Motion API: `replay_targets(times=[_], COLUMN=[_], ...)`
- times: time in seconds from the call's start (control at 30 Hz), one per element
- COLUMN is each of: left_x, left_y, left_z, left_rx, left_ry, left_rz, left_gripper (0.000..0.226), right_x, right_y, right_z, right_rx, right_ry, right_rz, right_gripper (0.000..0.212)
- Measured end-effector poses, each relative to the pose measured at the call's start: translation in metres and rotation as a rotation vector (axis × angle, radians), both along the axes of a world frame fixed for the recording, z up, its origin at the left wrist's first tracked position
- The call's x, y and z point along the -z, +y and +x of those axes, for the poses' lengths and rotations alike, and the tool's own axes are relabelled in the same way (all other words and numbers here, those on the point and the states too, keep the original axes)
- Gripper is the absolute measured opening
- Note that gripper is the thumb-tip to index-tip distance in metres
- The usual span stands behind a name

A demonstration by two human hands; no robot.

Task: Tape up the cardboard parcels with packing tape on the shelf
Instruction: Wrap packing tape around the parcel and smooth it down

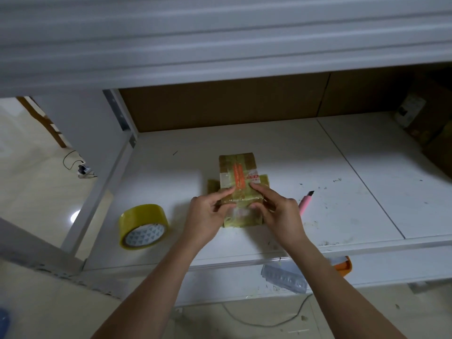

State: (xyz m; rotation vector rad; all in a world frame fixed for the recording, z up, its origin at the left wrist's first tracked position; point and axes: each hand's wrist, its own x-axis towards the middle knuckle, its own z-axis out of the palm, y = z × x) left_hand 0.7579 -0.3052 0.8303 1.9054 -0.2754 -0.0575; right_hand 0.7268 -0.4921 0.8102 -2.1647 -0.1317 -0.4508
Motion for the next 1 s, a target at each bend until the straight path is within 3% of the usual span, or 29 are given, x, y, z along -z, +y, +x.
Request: replay_targets(times=[0.17,0.33,0.43,0.53,0.67,0.87,0.97,1.0], left_x=[-0.003,0.004,0.003,0.002,0.001,0.009,0.005,0.005], left_y=[0.005,0.002,0.005,0.004,-0.001,0.003,-0.002,-0.004], left_z=[0.002,0.001,0.001,0.002,0.001,0.004,0.001,0.002], left_rx=[0.05,-0.013,0.04,0.04,0.004,0.034,-0.031,-0.054], left_ry=[0.048,0.026,0.06,0.063,0.032,0.053,0.004,-0.009], left_rz=[-0.046,-0.056,-0.067,-0.068,-0.07,-0.089,-0.094,-0.095], left_gripper=[0.048,0.048,0.039,0.037,0.03,0.053,0.026,0.028], right_x=[-0.01,-0.001,-0.007,-0.01,-0.001,-0.011,-0.007,-0.005], right_y=[-0.009,0.0,-0.004,0.0,0.005,0.002,0.006,0.007], right_z=[0.003,0.006,0.006,0.008,0.009,0.009,0.013,0.016], right_rx=[-0.114,0.005,-0.056,-0.028,0.031,0.007,0.039,0.053], right_ry=[0.078,-0.034,0.061,0.059,-0.014,0.017,-0.03,-0.052], right_rz=[0.133,0.03,0.162,0.165,0.084,0.125,0.09,0.068], right_gripper=[0.053,0.039,0.053,0.071,0.053,0.068,0.046,0.038])
